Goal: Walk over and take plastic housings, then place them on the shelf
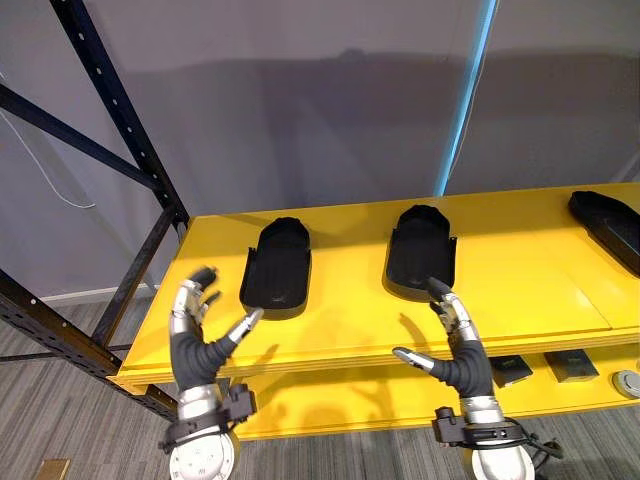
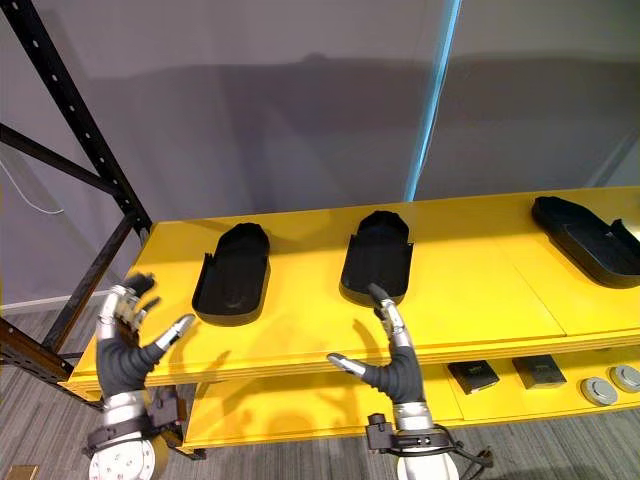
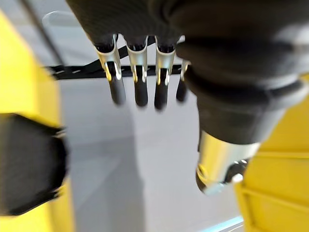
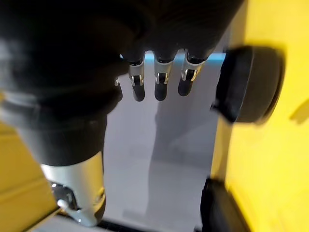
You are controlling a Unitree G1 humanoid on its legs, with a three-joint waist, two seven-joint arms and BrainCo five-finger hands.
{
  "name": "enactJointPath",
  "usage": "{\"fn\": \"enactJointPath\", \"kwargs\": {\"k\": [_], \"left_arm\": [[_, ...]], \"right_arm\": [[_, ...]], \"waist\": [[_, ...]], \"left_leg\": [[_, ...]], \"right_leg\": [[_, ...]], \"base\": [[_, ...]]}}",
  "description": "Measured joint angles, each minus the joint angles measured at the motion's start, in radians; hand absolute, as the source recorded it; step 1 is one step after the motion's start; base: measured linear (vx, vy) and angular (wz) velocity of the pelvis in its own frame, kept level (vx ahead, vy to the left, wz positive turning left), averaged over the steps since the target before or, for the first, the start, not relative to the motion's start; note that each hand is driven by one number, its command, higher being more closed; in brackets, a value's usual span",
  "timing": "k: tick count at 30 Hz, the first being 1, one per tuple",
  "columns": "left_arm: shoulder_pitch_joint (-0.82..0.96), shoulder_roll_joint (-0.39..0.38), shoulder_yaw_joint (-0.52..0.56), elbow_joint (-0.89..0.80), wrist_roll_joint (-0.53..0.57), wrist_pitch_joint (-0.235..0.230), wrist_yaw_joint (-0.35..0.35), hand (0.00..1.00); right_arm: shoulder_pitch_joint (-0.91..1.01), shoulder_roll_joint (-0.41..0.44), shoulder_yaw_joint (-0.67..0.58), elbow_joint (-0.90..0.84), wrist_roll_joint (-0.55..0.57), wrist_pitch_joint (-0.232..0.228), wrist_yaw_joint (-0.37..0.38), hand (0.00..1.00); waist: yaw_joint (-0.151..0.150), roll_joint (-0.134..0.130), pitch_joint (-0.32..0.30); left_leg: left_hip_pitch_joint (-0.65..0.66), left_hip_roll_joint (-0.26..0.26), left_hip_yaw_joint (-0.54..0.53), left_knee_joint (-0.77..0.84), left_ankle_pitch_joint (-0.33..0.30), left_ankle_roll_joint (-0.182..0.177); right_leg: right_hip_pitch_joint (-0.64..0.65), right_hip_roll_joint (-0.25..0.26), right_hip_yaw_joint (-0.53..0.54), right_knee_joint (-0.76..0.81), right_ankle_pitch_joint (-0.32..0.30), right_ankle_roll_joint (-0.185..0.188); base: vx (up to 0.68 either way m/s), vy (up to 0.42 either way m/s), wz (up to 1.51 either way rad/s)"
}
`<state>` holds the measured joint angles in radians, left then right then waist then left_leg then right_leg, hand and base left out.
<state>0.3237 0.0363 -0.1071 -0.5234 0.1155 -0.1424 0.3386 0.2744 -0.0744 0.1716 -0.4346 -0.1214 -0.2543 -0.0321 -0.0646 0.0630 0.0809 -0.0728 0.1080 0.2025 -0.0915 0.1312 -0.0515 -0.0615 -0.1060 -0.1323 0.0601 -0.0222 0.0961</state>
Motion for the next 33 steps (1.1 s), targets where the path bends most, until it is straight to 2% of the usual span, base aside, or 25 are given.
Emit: {"fn": "enactJointPath", "kwargs": {"k": [5, 8, 13, 15, 22, 33], "left_arm": [[-0.001, 0.0, 0.002, 0.117, -0.022, 0.002, -0.048, 1.0], [-0.032, 0.005, 0.003, 0.166, -0.053, 0.006, -0.064, 1.0], [-0.138, 0.017, 0.038, 0.243, -0.056, 0.01, -0.06, 1.0], [-0.214, 0.03, 0.069, 0.292, -0.059, 0.011, -0.053, 1.0], [-0.361, 0.059, 0.091, 0.37, -0.094, 0.013, -0.026, 1.0], [-0.413, 0.063, 0.103, 0.459, -0.119, 0.016, -0.014, 1.0]], "right_arm": [[-0.011, -0.007, 0.026, 0.046, 0.0, -0.004, 0.003, 0.0], [-0.03, -0.009, 0.027, 0.061, 0.0, -0.003, 0.003, 0.0], [-0.067, -0.01, 0.03, 0.061, 0.011, -0.003, 0.003, 0.0], [-0.086, -0.01, 0.035, 0.061, 0.038, -0.003, 0.002, 0.0], [-0.117, -0.01, 0.038, 0.061, 0.053, -0.003, 0.002, 0.0], [-0.114, -0.01, 0.046, 0.061, 0.081, -0.003, 0.003, 0.0]], "waist": [[-0.001, -0.023, 0.007], [-0.005, -0.027, 0.015], [-0.004, -0.034, 0.044], [-0.018, -0.035, 0.061], [-0.033, -0.043, 0.092], [-0.04, -0.043, 0.102]], "left_leg": [[-0.027, 0.0, -0.013, 0.0, 0.009, -0.003], [-0.041, 0.0, -0.012, 0.0, 0.011, -0.003], [-0.062, 0.004, 0.012, 0.0, 0.012, -0.002], [-0.084, 0.004, 0.02, 0.001, 0.014, 0.0], [-0.104, 0.005, 0.049, 0.004, 0.014, 0.0], [-0.105, 0.014, 0.076, 0.004, 0.012, -0.002]], "right_leg": [[-0.017, 0.001, -0.014, 0.001, 0.012, -0.011], [-0.034, 0.002, -0.012, 0.004, 0.013, -0.012], [-0.078, 0.004, 0.013, 0.019, 0.014, -0.014], [-0.102, 0.004, 0.022, 0.018, 0.021, -0.017], [-0.141, 0.007, 0.051, 0.016, 0.032, -0.016], [-0.152, 0.018, 0.08, 0.0, 0.045, -0.02]], "base": [[0.01, -0.001, 0.07], [-0.01, 0.0, -0.01], [-0.04, 0.0, -0.13], [-0.04, 0.001, -0.16], [0.0, 0.001, -0.12], [-0.02, 0.001, -0.08]]}}
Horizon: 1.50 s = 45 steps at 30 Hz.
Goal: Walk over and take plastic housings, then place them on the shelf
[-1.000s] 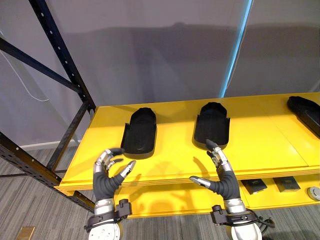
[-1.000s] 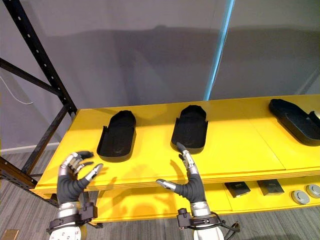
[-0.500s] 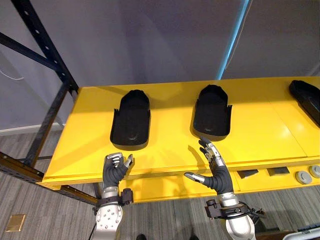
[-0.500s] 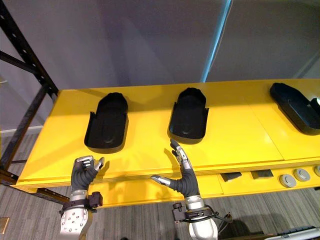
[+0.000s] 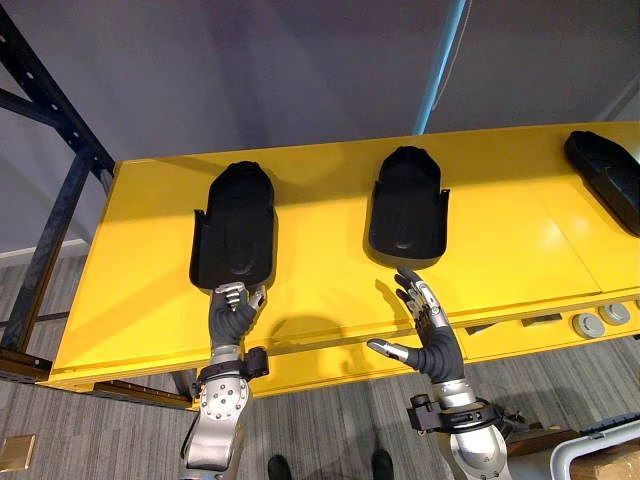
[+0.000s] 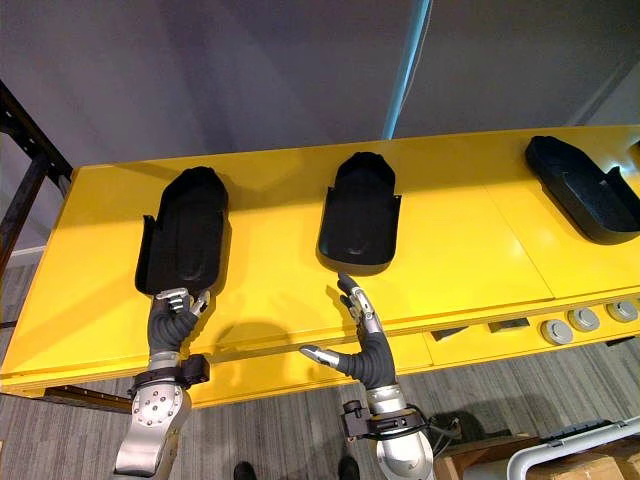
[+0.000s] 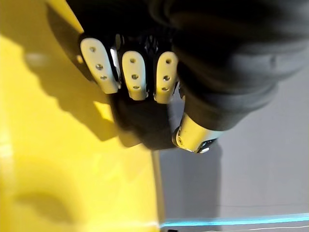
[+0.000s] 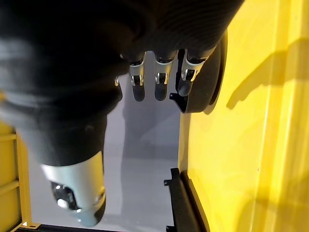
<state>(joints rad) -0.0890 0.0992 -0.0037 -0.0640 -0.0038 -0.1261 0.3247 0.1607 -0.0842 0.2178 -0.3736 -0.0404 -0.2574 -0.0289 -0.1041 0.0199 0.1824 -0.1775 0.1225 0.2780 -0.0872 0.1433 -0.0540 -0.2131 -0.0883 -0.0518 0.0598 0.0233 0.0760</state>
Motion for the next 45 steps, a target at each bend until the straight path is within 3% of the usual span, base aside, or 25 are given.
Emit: {"fn": "enactJointPath", "kwargs": {"k": [13, 14, 19, 23, 28, 31, 32, 33, 34, 36, 37, 39, 40, 41, 42, 43, 44, 45], "left_arm": [[-0.014, -0.006, 0.017, 0.014, -0.015, 0.003, 0.004, 1.0], [-0.008, -0.015, 0.013, 0.002, -0.015, 0.003, 0.005, 0.0], [0.111, -0.039, -0.089, -0.204, -0.031, -0.006, -0.009, 0.0], [0.206, -0.046, -0.16, -0.366, -0.033, -0.058, -0.053, 0.0], [0.249, -0.046, -0.183, -0.44, -0.026, -0.107, -0.048, 0.0], [0.272, -0.046, -0.182, -0.446, 0.018, -0.124, -0.028, 0.0], [0.279, -0.056, -0.182, -0.446, 0.031, -0.125, -0.007, 0.0], [0.281, -0.07, -0.187, -0.444, 0.038, -0.125, 0.007, 0.0], [0.281, -0.072, -0.191, -0.444, 0.039, -0.126, 0.011, 0.0], [0.274, -0.076, -0.192, -0.44, 0.05, -0.127, 0.028, 0.0], [0.268, -0.077, -0.194, -0.437, 0.052, -0.127, 0.028, 0.0], [0.237, -0.092, -0.195, -0.412, 0.071, -0.125, 0.028, 0.0], [0.227, -0.093, -0.188, -0.401, 0.086, -0.124, 0.028, 0.0], [0.223, -0.098, -0.184, -0.4, 0.09, -0.124, 0.032, 0.0], [0.216, -0.105, -0.179, -0.395, 0.093, -0.124, 0.034, 0.0], [0.207, -0.117, -0.166, -0.397, 0.097, -0.122, 0.038, 0.0], [0.181, -0.133, -0.134, -0.397, 0.098, -0.121, 0.043, 0.0], [0.159, -0.133, -0.123, -0.394, 0.099, -0.118, 0.044, 0.0]], "right_arm": [[0.031, 0.002, -0.001, 0.0, 0.0, 0.0, 0.011, 0.0], [0.03, 0.002, -0.001, 0.0, 0.0, 0.0, 0.009, 0.0], [0.028, 0.001, -0.055, -0.003, -0.005, 0.0, -0.002, 0.0], [0.023, 0.001, -0.184, -0.037, -0.018, 0.0, -0.03, 0.0], [0.034, 0.002, -0.31, -0.089, -0.046, -0.005, -0.085, 0.0], [0.032, 0.003, -0.314, -0.083, -0.045, -0.006, -0.097, 0.0], [0.015, -0.005, -0.313, -0.072, -0.045, -0.006, -0.098, 0.0], [0.001, -0.019, -0.311, -0.065, -0.044, -0.006, -0.102, 0.0], [0.0, -0.027, -0.306, -0.065, -0.044, -0.006, -0.107, 0.0], [0.014, -0.039, -0.284, -0.078, -0.044, -0.006, -0.11, 0.0], [0.03, -0.036, -0.284, -0.093, -0.044, -0.006, -0.11, 0.0], [0.116, -0.019, -0.284, -0.151, -0.041, -0.005, -0.095, 0.0], [0.18, 0.008, -0.277, -0.171, -0.04, -0.002, -0.083, 0.0], [0.221, 0.023, -0.271, -0.198, -0.04, 0.0, -0.076, 0.0], [0.248, 0.025, -0.273, -0.218, -0.04, 0.0, -0.074, 0.0], [0.27, 0.026, -0.275, -0.238, -0.044, 0.004, -0.074, 0.0], [0.268, 0.029, -0.274, -0.241, -0.046, 0.006, -0.075, 0.0], [0.269, 0.046, -0.278, -0.237, -0.049, 0.01, -0.076, 0.0]], "waist": [[-0.001, 0.0, 0.002], [0.0, 0.0, 0.001], [0.003, 0.0, -0.001], [0.008, 0.0, -0.027], [0.006, -0.004, -0.061], [0.011, -0.015, -0.072], [0.039, -0.011, -0.073], [0.057, 0.014, -0.077], [0.061, 0.025, -0.082], [0.063, 0.045, -0.097], [0.059, 0.04, -0.095], [0.051, 0.024, -0.082], [0.052, -0.016, -0.069], [0.057, -0.024, -0.07], [0.057, -0.023, -0.071], [0.062, -0.029, -0.074], [0.088, -0.024, -0.071], [0.097, -0.036, -0.066]], "left_leg": [[0.031, 0.0, 0.007, 0.0, -0.002, -0.002], [0.038, 0.0, 0.002, 0.0, -0.002, -0.003], [0.067, -0.003, -0.021, -0.004, -0.003, -0.004], [0.084, -0.002, -0.04, -0.004, -0.003, -0.004], [0.127, 0.003, -0.003, -0.003, -0.011, -0.013], [0.121, 0.02, 0.012, 0.158, -0.12, -0.036], [0.077, 0.023, -0.168, 0.342, -0.24, -0.029], [0.058, 0.032, -0.351, 0.476, -0.338, -0.06], [0.059, 0.033, -0.43, 0.521, -0.376, -0.077], [0.072, -0.009, -0.686, 0.621, -0.484, -0.097], [0.077, -0.024, -0.718, 0.63, -0.507, -0.091], [0.1, -0.085, -0.764, 0.654, -0.6, -0.042], [0.109, -0.129, -0.71, 0.683, -0.615, -0.025], [0.112, -0.162, -0.687, 0.705, -0.625, -0.001], [0.104, -0.179, -0.673, 0.716, -0.626, 0.023], [0.104, -0.206, -0.639, 0.698, -0.604, 0.068], [0.106, -0.175, -0.525, 0.628, -0.54, 0.106], [0.119, -0.151, -0.439, 0.572, -0.5, 0.113]], "right_leg": [[0.03, 0.0, 0.009, -0.006, 0.005, 0.002], [0.04, 0.0, 0.005, -0.009, 0.005, 0.002], [0.088, -0.003, -0.019, -0.019, 0.004, 0.003], [0.118, -0.002, -0.039, -0.024, 0.0, 0.006], [0.133, 0.002, -0.003, -0.018, 0.0, 0.007], [0.129, 0.011, 0.089, -0.003, 0.002, 0.005], [0.125, 0.038, 0.162, 0.014, 0.008, 0.003], [0.123, 0.082, 0.229, 0.029, 0.015, 0.005], [0.116, 0.107, 0.264, 0.042, 0.015, 0.005], [0.038, 0.178, 0.387, 0.155, -0.014, 0.029], [0.012, 0.187, 0.416, 0.188, -0.027, 0.036], [-0.058, 0.201, 0.512, 0.284, -0.057, 0.074], [-0.065, 0.195, 0.585, 0.289, -0.05, 0.08], [-0.064, 0.189, 0.638, 0.255, -0.026, 0.081], [-0.059, 0.177, 0.656, 0.205, -0.001, 0.046], [-0.054, 0.142, 0.677, 0.092, 0.019, -0.027], [-0.077, 0.097, 0.553, 0.03, -0.031, -0.088], [-0.116, 0.079, 0.362, 0.078, -0.01, -0.065]], "base": [[-0.01, 0.007, -0.02], [-0.03, 0.017, 0.1], [-0.02, 0.018, 0.15], [-0.02, 0.011, 0.13], [-0.02, 0.011, -0.23], [-0.05, 0.021, -0.94], [0.03, 0.098, -1.78], [0.03, 0.098, -1.97], [0.01, 0.208, -2.01], [-0.13, 0.275, -1.76], [-0.22, 0.344, -1.4], [-0.21, 0.324, -1.28], [-0.23, 0.366, -1.47], [-0.24, 0.379, -1.48], [-0.28, 0.418, -1.5], [-0.34, 0.447, -2.18], [-0.36, 0.45, -2.66], [-0.35, 0.39, -2.82]]}}
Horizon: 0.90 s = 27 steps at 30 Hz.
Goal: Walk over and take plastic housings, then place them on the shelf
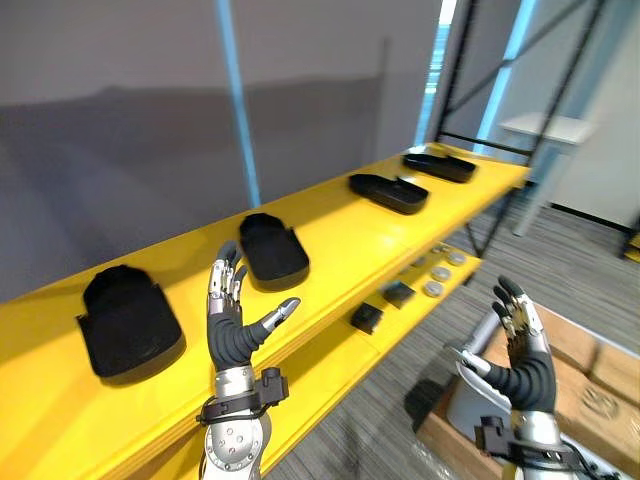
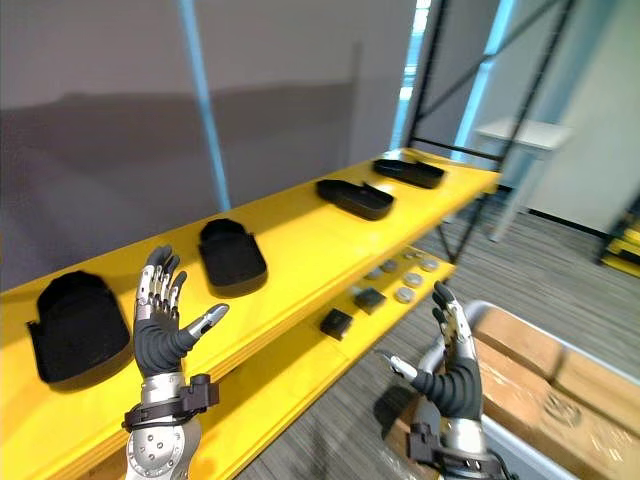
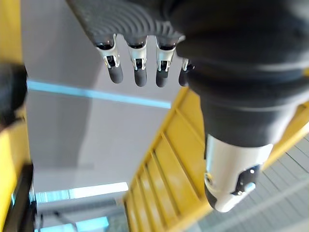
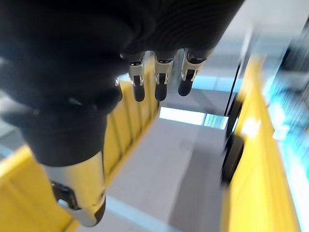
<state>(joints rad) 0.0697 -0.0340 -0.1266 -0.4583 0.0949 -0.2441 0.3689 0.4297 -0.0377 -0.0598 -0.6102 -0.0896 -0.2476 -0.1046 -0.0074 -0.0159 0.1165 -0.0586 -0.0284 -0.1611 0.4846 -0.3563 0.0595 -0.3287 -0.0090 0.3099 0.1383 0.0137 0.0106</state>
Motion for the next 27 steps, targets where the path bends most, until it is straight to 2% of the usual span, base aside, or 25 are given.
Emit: {"fn": "enactJointPath", "kwargs": {"k": [2, 4, 6, 8, 9, 11, 13, 15, 17, 18, 21, 27], "left_arm": [[-0.015, -0.001, 0.004, 0.016, 0.006, 0.002, 0.0, 0.0], [-0.024, -0.001, 0.004, 0.057, 0.006, 0.004, 0.0, 0.0], [-0.034, 0.0, 0.026, 0.135, 0.006, 0.01, -0.004, 0.0], [-0.034, 0.002, 0.068, 0.179, 0.006, 0.03, -0.006, 0.0], [-0.033, 0.009, 0.092, 0.208, 0.006, 0.04, -0.01, 0.0], [-0.032, 0.012, 0.133, 0.246, 0.006, 0.057, -0.019, 0.0], [-0.021, -0.003, 0.158, 0.264, 0.006, 0.067, -0.028, 0.0], [-0.013, -0.013, 0.176, 0.281, 0.005, 0.068, -0.034, 0.0], [0.008, -0.021, 0.197, 0.345, 0.004, 0.072, -0.035, 0.0], [0.014, -0.02, 0.199, 0.37, 0.003, 0.072, -0.035, 0.0], [0.007, 0.0, 0.195, 0.612, -0.027, 0.082, -0.052, 0.0], [-0.073, 0.089, 0.196, 1.261, -0.034, 0.141, -0.097, 0.0]], "right_arm": [[-0.004, 0.027, -0.009, 0.013, -0.003, 0.003, -0.001, 0.0], [-0.036, 0.044, -0.036, 0.096, -0.005, 0.0, -0.005, 0.0], [-0.104, 0.052, -0.06, 0.266, -0.005, 0.005, -0.019, 0.0], [-0.145, 0.054, -0.059, 0.361, -0.005, 0.011, -0.021, 0.0], [-0.153, 0.054, -0.059, 0.4, -0.007, 0.017, -0.02, 0.0], [-0.168, 0.049, -0.066, 0.436, -0.027, 0.032, -0.018, 0.0], [-0.176, 0.041, -0.083, 0.477, -0.038, 0.039, -0.013, 0.0], [-0.189, 0.031, -0.102, 0.542, -0.038, 0.043, -0.013, 0.0], [-0.196, 0.007, -0.132, 0.651, -0.038, 0.052, -0.014, 0.0], [-0.2, -0.001, -0.139, 0.688, -0.038, 0.051, -0.013, 0.0], [-0.265, -0.051, -0.187, 0.956, -0.035, 0.063, -0.02, 0.0], [-0.376, -0.071, -0.267, 1.457, 0.005, 0.117, -0.036, 0.0]], "waist": [[0.001, -0.01, -0.007], [-0.008, -0.01, -0.009], [-0.009, -0.01, -0.018], [-0.007, -0.017, -0.024], [-0.002, -0.032, -0.034], [0.005, -0.047, -0.044], [0.014, -0.038, -0.05], [0.015, -0.036, -0.053], [0.015, -0.021, -0.066], [0.018, -0.021, -0.068], [0.018, -0.011, -0.077], [0.015, -0.012, -0.075]], "left_leg": [[0.041, 0.051, 0.152, -0.112, 0.072, 0.0], [0.07, 0.087, 0.254, -0.169, 0.108, -0.002], [0.056, 0.124, 0.361, -0.209, 0.137, -0.011], [0.038, 0.134, 0.412, -0.247, 0.162, -0.026], [0.023, 0.129, 0.434, -0.257, 0.175, -0.045], [0.012, 0.106, 0.441, -0.277, 0.201, -0.08], [0.012, 0.114, 0.441, -0.302, 0.231, -0.104], [0.011, 0.139, 0.44, -0.314, 0.245, -0.127], [0.024, 0.173, 0.43, -0.355, 0.271, -0.143], [0.03, 0.175, 0.427, -0.368, 0.279, -0.14], [0.047, 0.17, 0.379, -0.422, 0.315, -0.158], [0.065, 0.133, 0.32, -0.456, 0.345, -0.146]], "right_leg": [[0.009, -0.017, -0.246, 0.15, 0.001, 0.002], [0.08, -0.037, -0.305, 0.261, -0.025, 0.005], [0.17, -0.119, -0.416, 0.326, -0.103, 0.005], [0.232, -0.171, -0.461, 0.296, -0.111, 0.022], [0.291, -0.189, -0.46, 0.213, -0.093, 0.023], [0.337, -0.187, -0.469, 0.064, -0.116, 0.062], [0.37, -0.163, -0.463, -0.045, -0.107, 0.078], [0.384, -0.133, -0.459, -0.092, -0.104, 0.079], [0.38, -0.093, -0.461, -0.092, -0.094, 0.077], [0.381, -0.092, -0.46, -0.092, -0.093, 0.076], [0.384, -0.085, -0.47, -0.093, -0.093, 0.076], [0.426, -0.117, -0.539, -0.096, -0.093, 0.076]], "base": [[-0.31, 0.284, -2.46], [-0.21, 0.135, -1.84], [-0.17, 0.011, -1.52], [-0.15, -0.096, -1.25], [-0.15, -0.168, -0.94], [-0.12, -0.271, -0.65], [-0.03, -0.27, -0.47], [0.0, -0.218, -0.16], [-0.01, -0.16, -0.01], [0.01, -0.092, -0.03], [0.01, -0.029, 0.11], [-0.02, 0.047, 0.32]]}}
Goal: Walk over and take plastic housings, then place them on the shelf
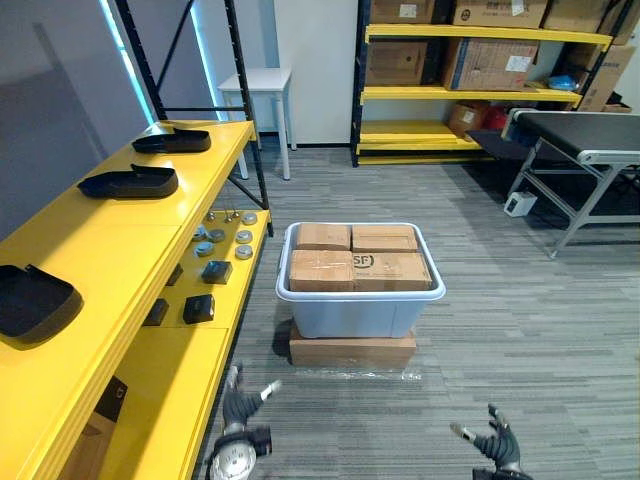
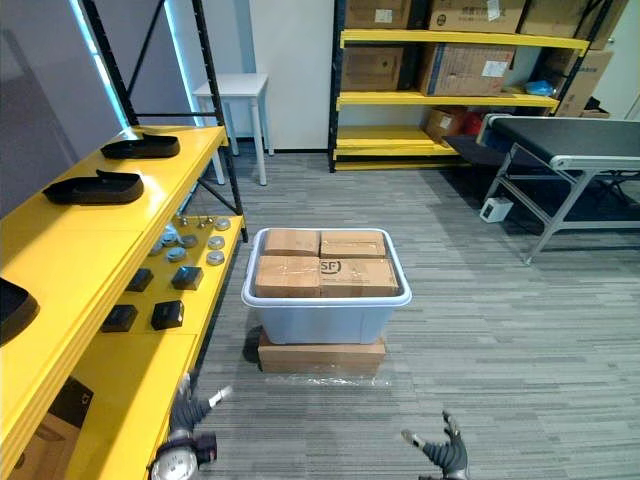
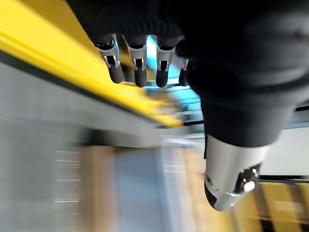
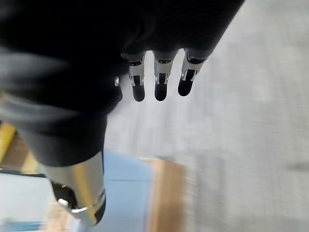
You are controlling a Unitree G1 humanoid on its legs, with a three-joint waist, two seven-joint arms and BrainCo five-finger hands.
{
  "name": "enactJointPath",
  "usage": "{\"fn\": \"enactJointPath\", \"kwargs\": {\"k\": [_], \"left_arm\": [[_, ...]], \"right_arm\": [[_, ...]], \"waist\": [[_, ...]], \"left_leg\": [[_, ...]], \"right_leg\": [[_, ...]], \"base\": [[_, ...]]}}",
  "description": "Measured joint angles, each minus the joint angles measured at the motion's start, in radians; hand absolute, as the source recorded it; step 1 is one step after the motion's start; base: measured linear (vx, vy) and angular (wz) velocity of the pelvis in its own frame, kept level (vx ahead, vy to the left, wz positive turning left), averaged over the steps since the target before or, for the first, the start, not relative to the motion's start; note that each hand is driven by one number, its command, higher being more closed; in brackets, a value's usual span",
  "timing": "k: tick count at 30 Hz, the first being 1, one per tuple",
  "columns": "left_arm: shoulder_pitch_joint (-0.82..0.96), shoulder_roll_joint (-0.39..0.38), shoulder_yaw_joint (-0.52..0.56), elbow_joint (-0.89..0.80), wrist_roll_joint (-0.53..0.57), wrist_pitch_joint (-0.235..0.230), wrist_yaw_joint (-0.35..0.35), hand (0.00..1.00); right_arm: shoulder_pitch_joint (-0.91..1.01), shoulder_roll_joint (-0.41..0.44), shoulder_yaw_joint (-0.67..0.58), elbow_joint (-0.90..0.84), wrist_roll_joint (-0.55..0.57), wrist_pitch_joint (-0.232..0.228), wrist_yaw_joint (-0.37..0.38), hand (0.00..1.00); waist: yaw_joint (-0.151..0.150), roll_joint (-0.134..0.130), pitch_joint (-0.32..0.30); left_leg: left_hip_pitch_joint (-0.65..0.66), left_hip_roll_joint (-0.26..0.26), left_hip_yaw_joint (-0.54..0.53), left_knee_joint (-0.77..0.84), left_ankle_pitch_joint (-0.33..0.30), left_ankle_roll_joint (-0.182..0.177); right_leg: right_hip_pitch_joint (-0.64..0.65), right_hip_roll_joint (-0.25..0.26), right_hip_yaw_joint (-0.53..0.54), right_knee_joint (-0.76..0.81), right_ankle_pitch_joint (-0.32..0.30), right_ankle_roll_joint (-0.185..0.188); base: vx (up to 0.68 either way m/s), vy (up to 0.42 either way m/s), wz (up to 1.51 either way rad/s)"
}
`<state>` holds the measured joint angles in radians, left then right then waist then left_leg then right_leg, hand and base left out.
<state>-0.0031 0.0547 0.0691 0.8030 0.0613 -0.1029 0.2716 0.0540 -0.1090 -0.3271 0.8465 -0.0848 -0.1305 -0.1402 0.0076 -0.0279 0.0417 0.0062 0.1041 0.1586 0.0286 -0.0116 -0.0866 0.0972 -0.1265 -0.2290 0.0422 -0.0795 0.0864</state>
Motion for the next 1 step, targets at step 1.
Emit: {"fn": "enactJointPath", "kwargs": {"k": [1], "left_arm": [[-0.002, 0.006, 0.01, 0.04, 0.001, 0.004, -0.006, 0.0]], "right_arm": [[-0.008, 0.001, -0.015, 0.038, 0.0, 0.004, 0.001, 0.0]], "waist": [[-0.001, 0.0, 0.001]], "left_leg": [[0.006, -0.002, -0.004, -0.007, 0.006, 0.002]], "right_leg": [[0.004, -0.003, -0.008, 0.0, 0.0, 0.0]], "base": [[-0.01, 0.019, 0.19]]}}
